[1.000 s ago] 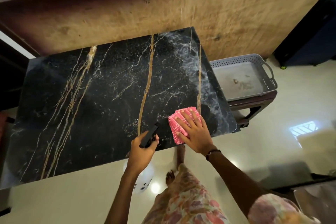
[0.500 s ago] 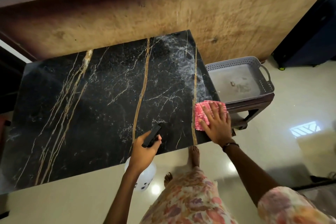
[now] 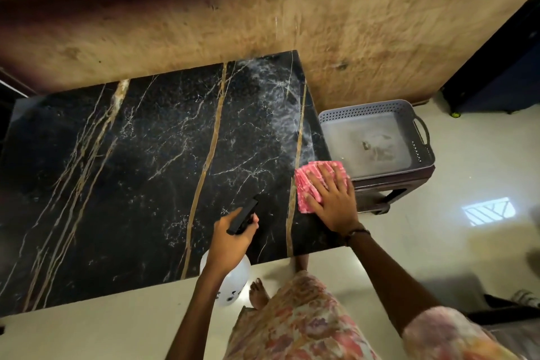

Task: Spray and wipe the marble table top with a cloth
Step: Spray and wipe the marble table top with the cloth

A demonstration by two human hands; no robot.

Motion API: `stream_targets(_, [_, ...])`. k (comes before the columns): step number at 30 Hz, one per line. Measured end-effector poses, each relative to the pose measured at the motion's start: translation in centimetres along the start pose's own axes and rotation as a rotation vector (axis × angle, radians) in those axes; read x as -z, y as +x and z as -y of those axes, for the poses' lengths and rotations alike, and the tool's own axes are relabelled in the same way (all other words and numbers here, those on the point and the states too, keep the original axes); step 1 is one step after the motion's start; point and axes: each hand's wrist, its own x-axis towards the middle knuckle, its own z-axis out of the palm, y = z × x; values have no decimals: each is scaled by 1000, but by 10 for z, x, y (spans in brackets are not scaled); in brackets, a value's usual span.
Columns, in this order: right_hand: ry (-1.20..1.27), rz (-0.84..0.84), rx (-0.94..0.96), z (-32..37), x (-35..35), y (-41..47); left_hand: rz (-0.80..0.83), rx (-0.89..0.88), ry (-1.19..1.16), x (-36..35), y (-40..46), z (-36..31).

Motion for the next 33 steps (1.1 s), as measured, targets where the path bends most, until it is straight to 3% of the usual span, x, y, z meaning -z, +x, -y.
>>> stream_targets(2, [15, -4, 36, 22, -2, 28, -18, 4, 14, -6, 8, -4])
stream_targets(6, [4, 10, 316, 58, -19, 30, -21, 29, -3, -17, 22, -12])
stream_targets(10, [-27, 20, 521, 22, -13, 0, -27, 51, -3, -27, 39, -20])
stream_targets(15, [-30, 18, 357, -43, 13, 45, -47, 50, 29, -35, 61, -34])
stream_targets(19, [11, 6, 230, -15, 22, 117, -60, 28, 14, -41, 77, -44])
stream_targets(24, [-31, 36, 459, 36, 11, 142, -98, 17, -11, -46, 98, -54])
stream_targets(27, [-58, 22, 628, 18, 8, 117, -102, 41, -41, -46, 109, -60])
stream_targets(33, [-50, 42, 452, -54, 35, 131, -97, -2, -27, -38, 133, -70])
